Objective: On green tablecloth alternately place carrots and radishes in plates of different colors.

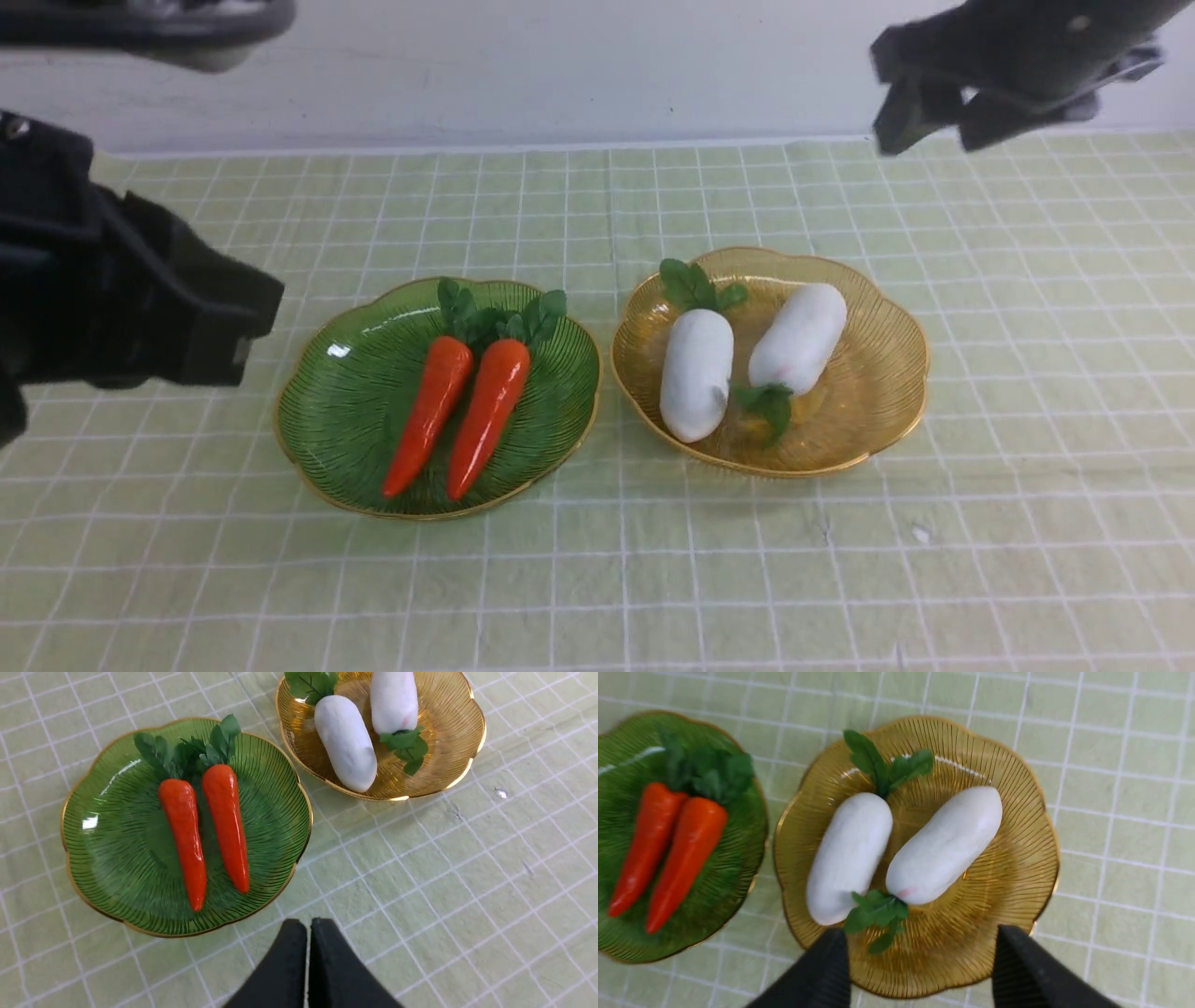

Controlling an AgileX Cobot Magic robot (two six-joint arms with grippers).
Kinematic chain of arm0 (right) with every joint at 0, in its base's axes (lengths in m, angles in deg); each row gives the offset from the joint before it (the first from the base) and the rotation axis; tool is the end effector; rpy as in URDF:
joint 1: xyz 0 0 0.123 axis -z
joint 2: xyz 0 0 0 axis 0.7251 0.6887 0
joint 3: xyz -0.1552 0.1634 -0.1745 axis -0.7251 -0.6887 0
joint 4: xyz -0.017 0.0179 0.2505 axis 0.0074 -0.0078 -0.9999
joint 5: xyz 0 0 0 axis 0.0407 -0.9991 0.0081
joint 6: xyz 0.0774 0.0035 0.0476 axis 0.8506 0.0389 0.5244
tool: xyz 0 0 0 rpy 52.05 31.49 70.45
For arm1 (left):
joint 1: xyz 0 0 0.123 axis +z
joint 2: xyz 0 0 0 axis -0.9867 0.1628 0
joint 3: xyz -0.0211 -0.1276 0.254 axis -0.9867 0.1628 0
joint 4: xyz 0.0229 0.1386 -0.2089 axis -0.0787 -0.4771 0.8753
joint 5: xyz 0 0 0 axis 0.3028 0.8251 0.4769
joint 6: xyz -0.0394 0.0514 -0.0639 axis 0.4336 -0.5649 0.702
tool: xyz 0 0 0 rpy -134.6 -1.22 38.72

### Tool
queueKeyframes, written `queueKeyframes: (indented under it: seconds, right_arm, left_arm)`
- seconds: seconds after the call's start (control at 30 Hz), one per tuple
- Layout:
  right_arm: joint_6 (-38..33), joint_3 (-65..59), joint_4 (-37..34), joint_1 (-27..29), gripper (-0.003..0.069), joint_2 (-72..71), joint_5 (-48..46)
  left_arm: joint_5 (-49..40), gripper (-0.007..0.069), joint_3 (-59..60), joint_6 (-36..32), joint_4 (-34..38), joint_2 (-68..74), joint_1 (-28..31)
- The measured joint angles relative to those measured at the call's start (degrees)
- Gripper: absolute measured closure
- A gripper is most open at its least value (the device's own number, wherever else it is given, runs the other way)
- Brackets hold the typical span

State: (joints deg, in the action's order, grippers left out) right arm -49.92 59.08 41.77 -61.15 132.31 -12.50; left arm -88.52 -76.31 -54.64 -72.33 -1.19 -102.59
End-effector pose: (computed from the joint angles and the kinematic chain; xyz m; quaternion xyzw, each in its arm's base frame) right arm 0.2960 0.0884 0.4301 -0.0976 0.9439 0.1076 0.2965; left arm 0.1526 -0.0732 0.4080 0.2005 0.8827 -0.1320 0.4041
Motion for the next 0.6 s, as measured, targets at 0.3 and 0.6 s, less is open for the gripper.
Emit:
queueKeyframes:
  seconds: [0.3, 0.6]
  right_arm:
    - [0.0, -32.5, 1.4, 0.0, 0.0657, -41.5, 23.7]
    - [1.7, -69.6, 5.2, 0.0, 0.0671, -85.6, 51.6]
  left_arm:
    - [13.8, 0.0632, 12.9, 0.4, 0.2, -8.8, 0.0]
    - [18.7, 0.0632, 15.3, 0.4, 3.5, -7.8, 0.0]
